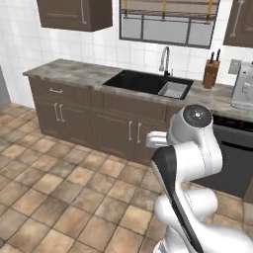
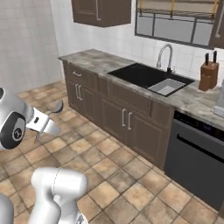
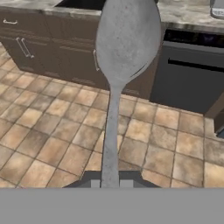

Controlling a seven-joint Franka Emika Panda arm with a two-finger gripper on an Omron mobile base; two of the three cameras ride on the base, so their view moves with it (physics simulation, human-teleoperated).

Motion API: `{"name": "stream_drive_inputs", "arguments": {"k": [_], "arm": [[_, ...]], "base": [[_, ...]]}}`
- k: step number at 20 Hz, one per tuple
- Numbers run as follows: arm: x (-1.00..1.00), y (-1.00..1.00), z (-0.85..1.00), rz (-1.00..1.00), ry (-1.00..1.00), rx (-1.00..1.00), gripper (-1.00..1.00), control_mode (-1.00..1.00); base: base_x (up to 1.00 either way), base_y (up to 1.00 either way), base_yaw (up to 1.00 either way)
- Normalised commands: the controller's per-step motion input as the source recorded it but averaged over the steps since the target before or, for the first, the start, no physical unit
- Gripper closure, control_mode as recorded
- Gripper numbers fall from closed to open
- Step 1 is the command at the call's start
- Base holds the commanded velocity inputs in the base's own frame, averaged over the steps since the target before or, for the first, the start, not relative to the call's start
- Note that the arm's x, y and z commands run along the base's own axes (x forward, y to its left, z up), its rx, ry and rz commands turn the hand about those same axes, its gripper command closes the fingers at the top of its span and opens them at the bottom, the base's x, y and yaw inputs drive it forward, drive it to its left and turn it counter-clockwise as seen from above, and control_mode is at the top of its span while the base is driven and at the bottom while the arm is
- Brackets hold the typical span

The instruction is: Take the fork and place it on the left side of the plate. Then take the spoon and place it on the right side of the plate. Make sure they're directly next to the plate.

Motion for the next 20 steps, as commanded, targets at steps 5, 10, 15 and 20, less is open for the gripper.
{"name": "stream_drive_inputs", "arguments": {"k": [5, 10, 15, 20], "arm": [[0.0, 0.0, 0.0, 0.0, 0.0, 0.0, 1.0, 1.0], [0.0, 0.0, 0.0, 0.0, 0.0, 0.0, 1.0, 1.0], [0.0, 0.0, 0.0, 0.0, 0.0, 0.0, 1.0, 1.0], [0.0, 0.0, 0.0, 0.0, 0.0, 0.0, 1.0, 1.0]], "base": [[-0.66, -0.13, 0.38], [-0.7, -0.13, 0.38], [-0.68, -0.16, 0.37], [-0.68, -0.13, 0.37]]}}
